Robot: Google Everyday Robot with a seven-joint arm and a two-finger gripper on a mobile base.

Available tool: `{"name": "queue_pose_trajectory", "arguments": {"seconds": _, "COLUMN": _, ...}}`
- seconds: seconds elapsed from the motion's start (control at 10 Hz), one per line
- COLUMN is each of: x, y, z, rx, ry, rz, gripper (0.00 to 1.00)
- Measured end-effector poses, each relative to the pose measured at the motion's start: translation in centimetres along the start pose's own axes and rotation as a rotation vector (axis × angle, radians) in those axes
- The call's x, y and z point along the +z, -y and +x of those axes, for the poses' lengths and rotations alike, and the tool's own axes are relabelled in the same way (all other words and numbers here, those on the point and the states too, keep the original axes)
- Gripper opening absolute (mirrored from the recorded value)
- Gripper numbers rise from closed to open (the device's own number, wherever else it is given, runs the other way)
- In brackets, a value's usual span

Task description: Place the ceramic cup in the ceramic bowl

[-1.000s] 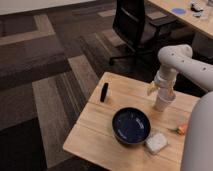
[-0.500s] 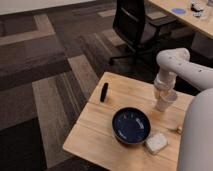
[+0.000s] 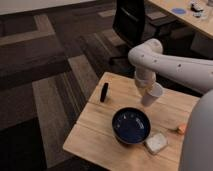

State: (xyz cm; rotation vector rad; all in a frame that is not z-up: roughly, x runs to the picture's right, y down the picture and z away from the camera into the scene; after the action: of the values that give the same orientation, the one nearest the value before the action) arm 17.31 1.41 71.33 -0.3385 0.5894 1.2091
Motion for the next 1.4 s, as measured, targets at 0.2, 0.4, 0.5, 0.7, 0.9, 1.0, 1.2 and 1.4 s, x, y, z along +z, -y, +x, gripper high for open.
{"name": "queue_pose_trajectory", "arguments": {"seconds": 0.2, "x": -2.6, "y": -3.5, "z": 2.1, "rx": -0.061, "ry": 0.008, "rz": 0.029, "gripper": 0.0}}
{"name": "queue_pose_trajectory", "arguments": {"seconds": 0.4, "x": -3.4, "y": -6.1, "z": 4.1, "rx": -0.089, "ry": 0.003, "rz": 0.025, "gripper": 0.0}}
{"name": "queue_pose_trajectory", "arguments": {"seconds": 0.5, "x": -2.8, "y": -7.5, "z": 5.5, "rx": -0.096, "ry": -0.016, "rz": 0.011, "gripper": 0.0}}
{"name": "queue_pose_trajectory", "arguments": {"seconds": 0.7, "x": -0.9, "y": -7.8, "z": 7.1, "rx": -0.085, "ry": -0.054, "rz": 0.004, "gripper": 0.0}}
{"name": "queue_pose_trajectory", "arguments": {"seconds": 0.9, "x": 0.5, "y": -7.9, "z": 7.8, "rx": -0.102, "ry": -0.062, "rz": 0.014, "gripper": 0.0}}
{"name": "queue_pose_trajectory", "arguments": {"seconds": 1.0, "x": 1.2, "y": -8.2, "z": 8.2, "rx": -0.12, "ry": -0.067, "rz": 0.022, "gripper": 0.0}}
{"name": "queue_pose_trajectory", "arguments": {"seconds": 1.2, "x": 2.8, "y": -8.5, "z": 8.9, "rx": -0.168, "ry": -0.077, "rz": 0.046, "gripper": 0.0}}
{"name": "queue_pose_trajectory", "arguments": {"seconds": 1.4, "x": 3.9, "y": -9.1, "z": 9.1, "rx": -0.218, "ry": -0.082, "rz": 0.052, "gripper": 0.0}}
